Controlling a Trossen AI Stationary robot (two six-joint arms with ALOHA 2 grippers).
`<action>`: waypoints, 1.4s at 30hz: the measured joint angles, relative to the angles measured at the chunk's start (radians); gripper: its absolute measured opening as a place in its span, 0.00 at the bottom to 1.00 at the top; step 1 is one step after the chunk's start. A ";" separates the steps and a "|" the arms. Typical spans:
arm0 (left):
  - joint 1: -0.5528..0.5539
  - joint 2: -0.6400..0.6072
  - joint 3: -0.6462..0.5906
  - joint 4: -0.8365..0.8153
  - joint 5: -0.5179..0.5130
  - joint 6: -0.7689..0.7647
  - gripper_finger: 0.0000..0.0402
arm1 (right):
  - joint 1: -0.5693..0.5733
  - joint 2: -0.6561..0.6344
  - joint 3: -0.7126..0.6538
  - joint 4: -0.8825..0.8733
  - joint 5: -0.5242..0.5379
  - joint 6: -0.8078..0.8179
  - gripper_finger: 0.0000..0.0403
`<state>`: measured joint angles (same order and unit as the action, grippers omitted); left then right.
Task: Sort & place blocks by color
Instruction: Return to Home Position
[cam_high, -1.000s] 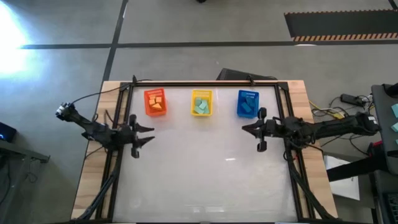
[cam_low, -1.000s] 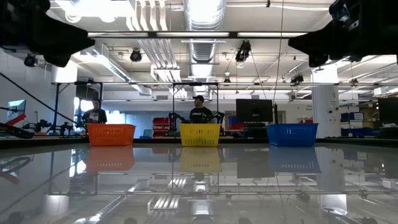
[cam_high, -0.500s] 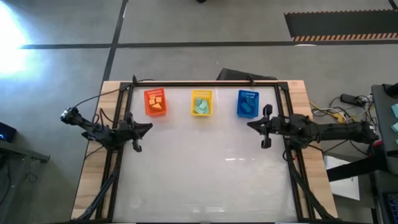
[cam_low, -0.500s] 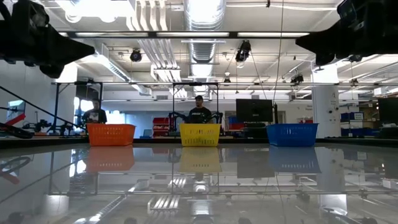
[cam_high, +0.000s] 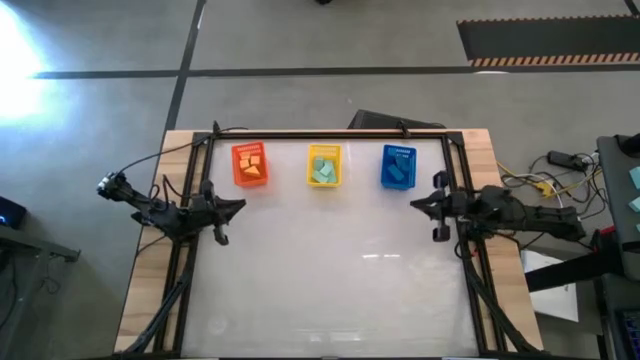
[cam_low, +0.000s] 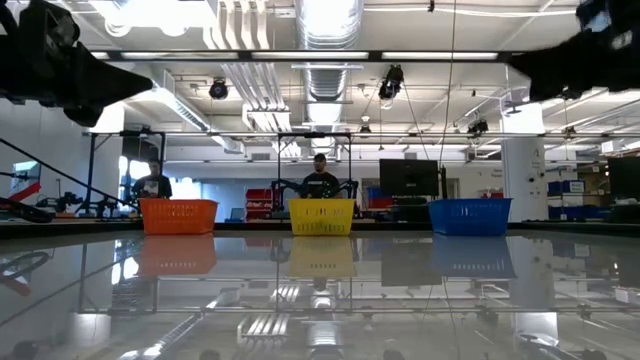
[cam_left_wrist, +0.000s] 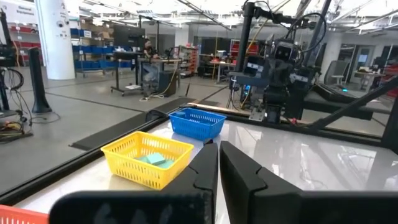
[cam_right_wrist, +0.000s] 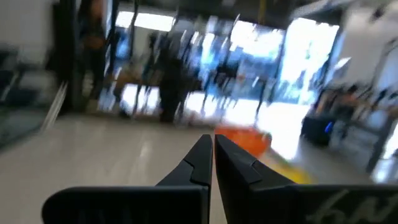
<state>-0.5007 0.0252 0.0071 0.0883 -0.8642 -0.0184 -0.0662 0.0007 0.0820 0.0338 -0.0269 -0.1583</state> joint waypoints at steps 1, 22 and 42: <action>0.000 0.002 0.000 -0.002 0.000 0.000 0.00 | 0.000 -0.001 -0.008 -0.011 -0.018 -0.001 0.02; 0.000 0.025 -0.002 -0.001 0.048 0.002 0.00 | 0.000 0.028 -0.070 0.053 -0.060 0.001 0.02; 0.000 0.033 -0.003 0.000 0.048 0.000 0.00 | 0.000 0.028 -0.071 0.050 -0.058 -0.025 0.02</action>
<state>-0.5003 0.0586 0.0044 0.0883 -0.8163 -0.0181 -0.0658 0.0292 0.0109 0.0841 -0.0845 -0.1833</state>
